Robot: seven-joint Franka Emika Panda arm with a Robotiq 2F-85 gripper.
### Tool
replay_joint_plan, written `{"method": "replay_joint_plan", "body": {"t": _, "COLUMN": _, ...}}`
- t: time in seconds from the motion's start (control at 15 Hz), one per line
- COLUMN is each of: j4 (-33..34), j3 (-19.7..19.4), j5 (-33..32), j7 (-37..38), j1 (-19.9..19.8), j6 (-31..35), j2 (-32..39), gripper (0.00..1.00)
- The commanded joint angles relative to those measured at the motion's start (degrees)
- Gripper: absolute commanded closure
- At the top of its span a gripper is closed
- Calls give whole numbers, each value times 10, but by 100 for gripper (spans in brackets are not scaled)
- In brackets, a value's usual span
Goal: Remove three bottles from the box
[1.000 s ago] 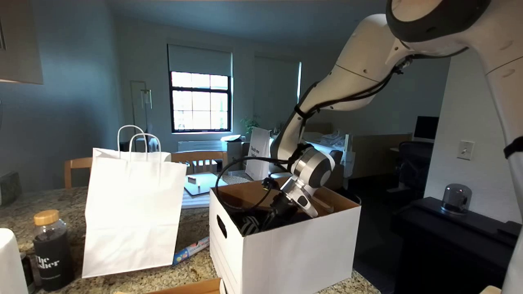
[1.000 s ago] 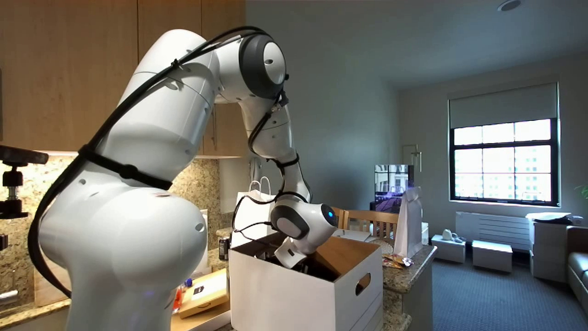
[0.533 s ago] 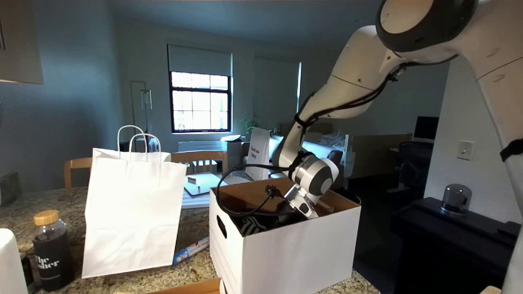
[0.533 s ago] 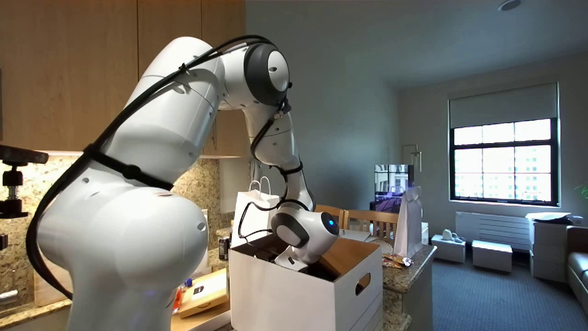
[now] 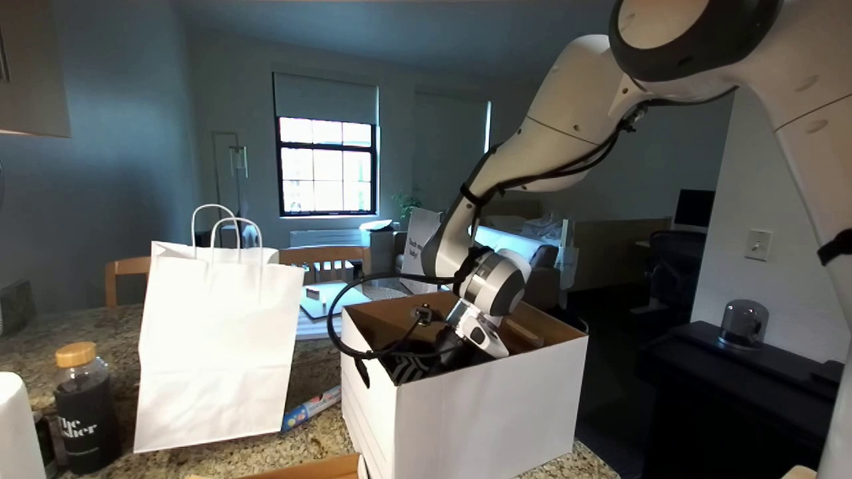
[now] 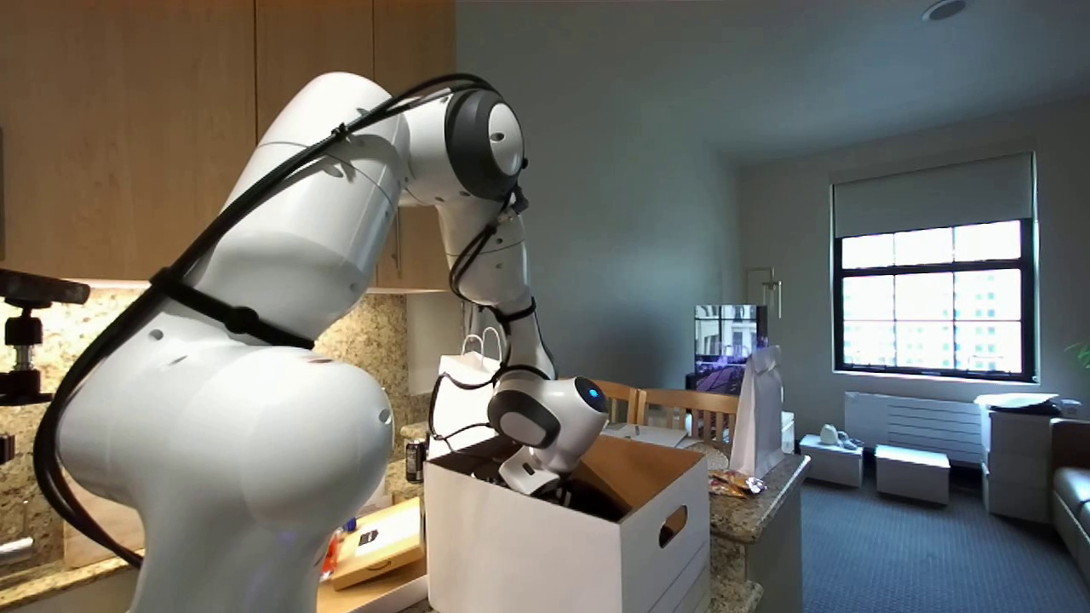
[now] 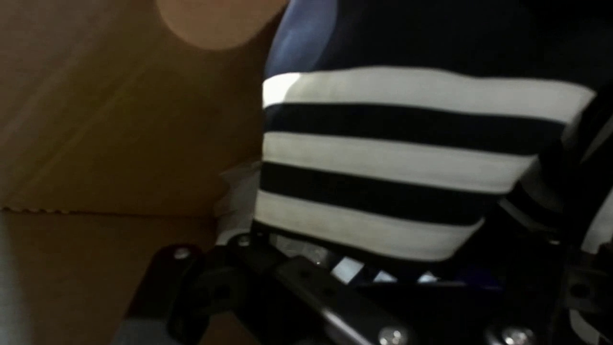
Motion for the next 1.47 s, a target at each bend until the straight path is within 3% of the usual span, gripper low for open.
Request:
{"method": "replay_joint_plan", "body": {"t": 0.0, "j4": 2, "j3": 0, "j5": -36, "j7": 40, "j1": 9, "j6": 1, "j2": -3, "gripper": 0}}
{"method": "replay_joint_plan", "body": {"t": 0.33, "j4": -17, "j3": 11, "j5": -29, "j7": 29, "j1": 14, "j6": 8, "j2": -20, "gripper": 0}}
{"method": "replay_joint_plan", "body": {"t": 0.93, "j4": -77, "j3": 38, "j5": -44, "j7": 17, "j1": 56, "j6": 79, "j2": -75, "gripper": 0}}
{"method": "replay_joint_plan", "body": {"t": 1.4, "j4": -107, "j3": 44, "j5": -75, "j7": 18, "j1": 55, "j6": 83, "j2": -113, "gripper": 0}}
